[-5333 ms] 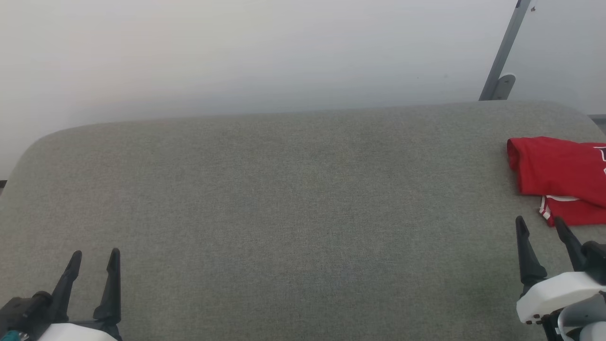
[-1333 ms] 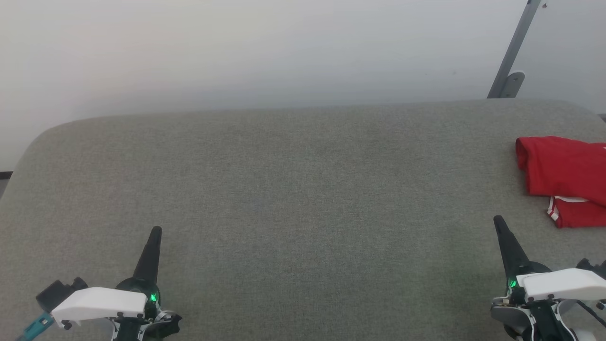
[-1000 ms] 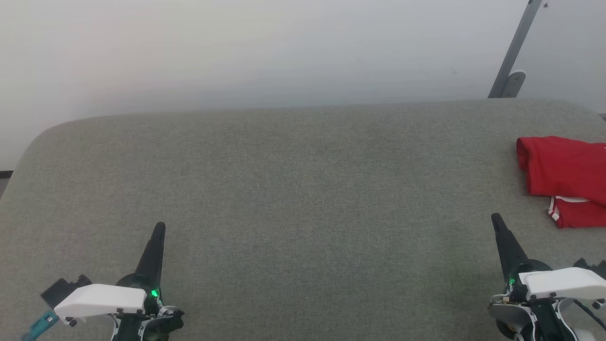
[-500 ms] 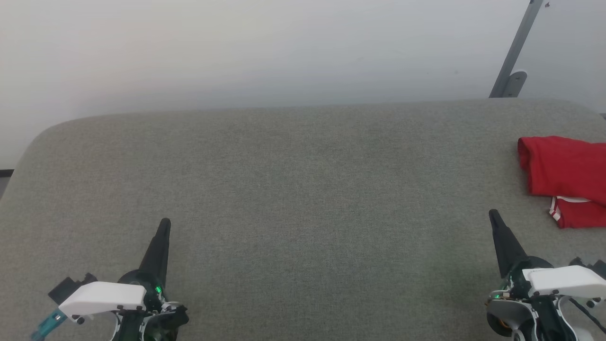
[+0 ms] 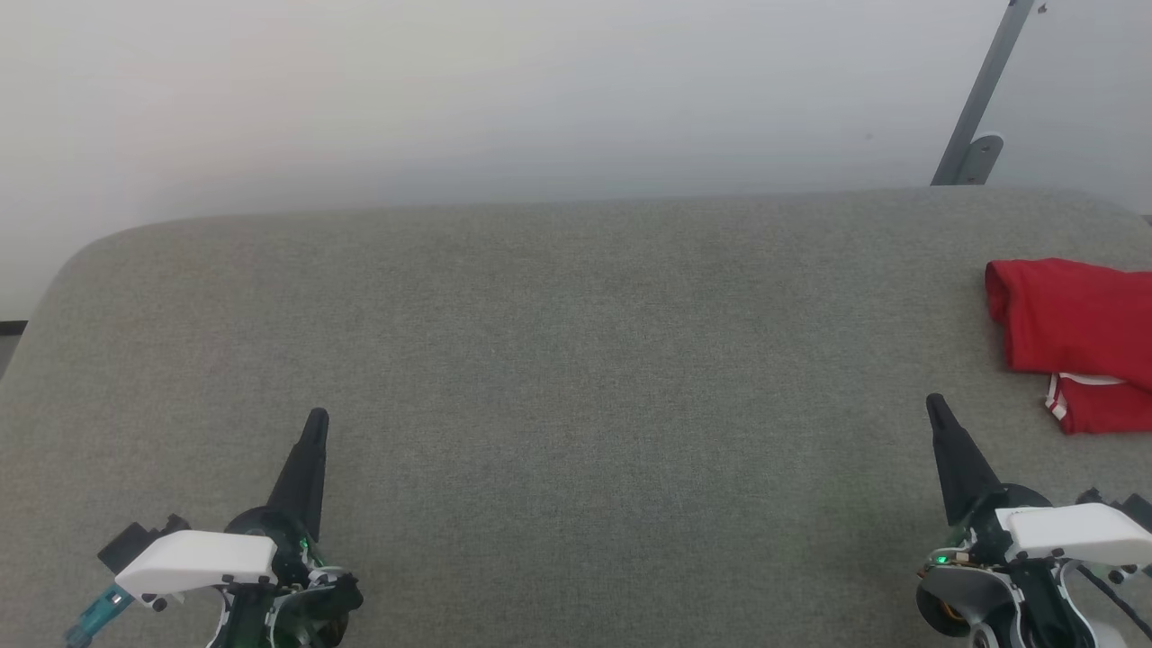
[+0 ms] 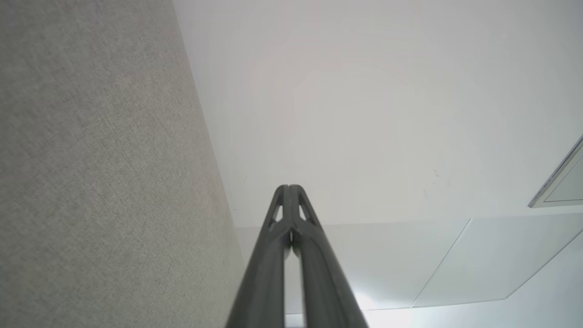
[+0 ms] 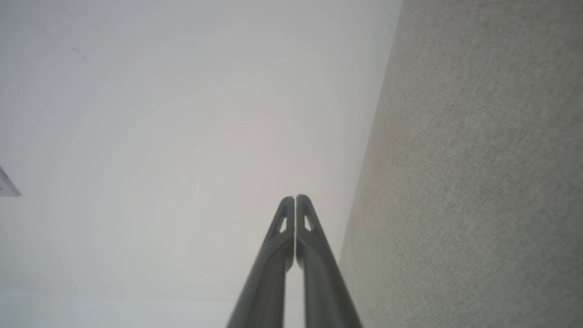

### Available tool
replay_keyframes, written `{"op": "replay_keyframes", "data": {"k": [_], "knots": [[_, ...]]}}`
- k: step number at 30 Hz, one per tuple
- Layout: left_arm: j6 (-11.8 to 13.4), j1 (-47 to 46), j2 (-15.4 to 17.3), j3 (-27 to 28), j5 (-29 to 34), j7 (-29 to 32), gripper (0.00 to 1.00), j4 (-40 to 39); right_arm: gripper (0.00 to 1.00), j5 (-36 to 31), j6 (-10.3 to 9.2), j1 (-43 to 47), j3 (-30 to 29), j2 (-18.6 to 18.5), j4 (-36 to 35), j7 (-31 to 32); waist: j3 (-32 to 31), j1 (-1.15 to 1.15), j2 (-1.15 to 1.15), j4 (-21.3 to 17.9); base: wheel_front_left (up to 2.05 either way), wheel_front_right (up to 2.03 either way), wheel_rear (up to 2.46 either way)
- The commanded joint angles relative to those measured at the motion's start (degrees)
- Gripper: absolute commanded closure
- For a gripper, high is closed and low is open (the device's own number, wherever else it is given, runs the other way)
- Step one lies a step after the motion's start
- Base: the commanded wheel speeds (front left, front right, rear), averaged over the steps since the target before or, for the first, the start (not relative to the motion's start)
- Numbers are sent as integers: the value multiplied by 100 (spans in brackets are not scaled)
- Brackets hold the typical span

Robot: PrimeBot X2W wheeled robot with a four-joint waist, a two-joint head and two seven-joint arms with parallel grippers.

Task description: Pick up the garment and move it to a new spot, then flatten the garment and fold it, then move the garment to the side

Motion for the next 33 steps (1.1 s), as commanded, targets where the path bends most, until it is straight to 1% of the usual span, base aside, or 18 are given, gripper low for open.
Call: {"op": "replay_keyframes", "data": {"k": [1,33], "knots": [[-26,-67,-8,17,-16,22,100,-1,100,23,1,-40,2,20,-21,19,0,0,0,0,0,0,0],[-26,-66,-8,14,-18,19,100,-2,100,24,2,-38,2,19,-20,18,0,0,0,0,0,0,0]]}}
